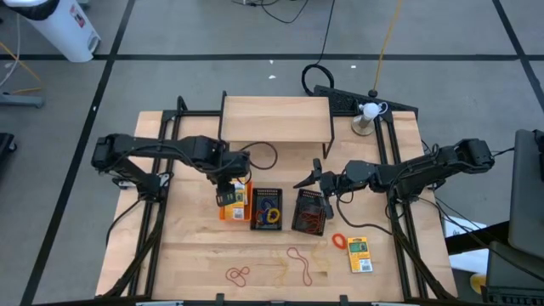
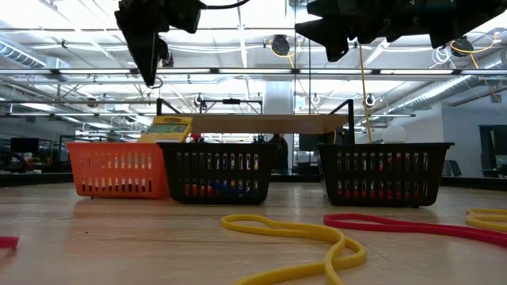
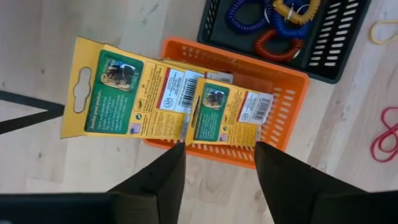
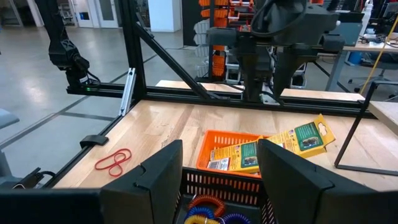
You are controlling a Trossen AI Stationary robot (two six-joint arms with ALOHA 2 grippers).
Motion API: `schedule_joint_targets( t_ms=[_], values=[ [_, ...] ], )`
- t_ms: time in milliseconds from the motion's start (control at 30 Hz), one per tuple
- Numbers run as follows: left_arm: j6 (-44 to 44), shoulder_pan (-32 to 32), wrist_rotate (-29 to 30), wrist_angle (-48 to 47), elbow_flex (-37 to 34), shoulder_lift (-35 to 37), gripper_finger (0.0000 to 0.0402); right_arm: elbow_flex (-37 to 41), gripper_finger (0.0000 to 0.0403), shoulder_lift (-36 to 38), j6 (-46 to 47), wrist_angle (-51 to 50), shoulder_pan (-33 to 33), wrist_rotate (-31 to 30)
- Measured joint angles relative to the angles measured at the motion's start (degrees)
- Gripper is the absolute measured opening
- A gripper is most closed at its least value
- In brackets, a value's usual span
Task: Pick & Place Office Desk Supplies
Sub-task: Put the crayons box into the orange bin
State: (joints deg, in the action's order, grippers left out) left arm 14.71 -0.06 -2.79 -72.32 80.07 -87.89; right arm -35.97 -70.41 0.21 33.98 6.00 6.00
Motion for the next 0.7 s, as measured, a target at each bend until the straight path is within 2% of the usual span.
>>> schedule_joint_targets(
  t_ms=[100, 267, 333, 700],
  values=[
    [0.5, -0.3, 3.5, 0.1, 0.0, 0.0, 0.0197, 0.0, 0.0196, 0.0, 0.0, 0.0, 0.0, 0.0],
    [-2.6, 0.3, 16.7, 0.1, 0.0, 0.0, 0.0198, 0.0, 0.0196, 0.0, 0.1, 0.0, 0.0, 0.0],
    [-3.4, 1.6, 19.9, 0.1, 0.0, 0.0, 0.0198, 0.0, 0.0196, 0.0, 0.1, 0.0, 0.0, 0.0],
    [-12.0, 8.8, 11.1, 1.1, 0.0, -1.9, 0.0198, 0.0, 0.0196, 0.0, 0.0, -0.6, 0.0, 0.0]
  ],
)
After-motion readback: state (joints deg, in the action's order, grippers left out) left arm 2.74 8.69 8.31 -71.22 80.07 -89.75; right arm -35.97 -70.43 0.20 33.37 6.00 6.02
